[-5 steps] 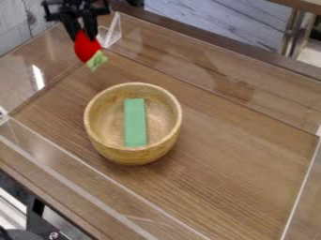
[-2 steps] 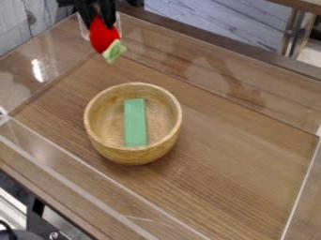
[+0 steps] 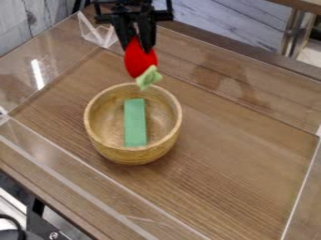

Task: Move the red fruit to the right

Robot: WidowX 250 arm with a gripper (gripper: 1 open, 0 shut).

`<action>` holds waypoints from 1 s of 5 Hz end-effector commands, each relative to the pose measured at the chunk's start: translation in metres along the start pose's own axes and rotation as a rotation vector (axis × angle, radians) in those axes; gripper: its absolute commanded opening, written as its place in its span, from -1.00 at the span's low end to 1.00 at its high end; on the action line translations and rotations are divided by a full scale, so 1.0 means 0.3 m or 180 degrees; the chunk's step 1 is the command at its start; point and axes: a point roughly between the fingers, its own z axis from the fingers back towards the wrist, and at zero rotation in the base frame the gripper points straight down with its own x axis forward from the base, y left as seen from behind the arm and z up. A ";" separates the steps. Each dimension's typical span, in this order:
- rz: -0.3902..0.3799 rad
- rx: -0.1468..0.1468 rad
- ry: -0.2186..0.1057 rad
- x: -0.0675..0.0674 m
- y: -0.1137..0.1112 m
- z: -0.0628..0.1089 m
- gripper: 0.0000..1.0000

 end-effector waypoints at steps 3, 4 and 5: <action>-0.0607 -0.0012 -0.0080 -0.169 -0.252 -0.041 -1.00; -0.0717 -0.0027 -0.0083 -0.214 -0.303 -0.079 -1.00; -0.0792 -0.0031 -0.0099 -0.246 -0.333 -0.135 -1.00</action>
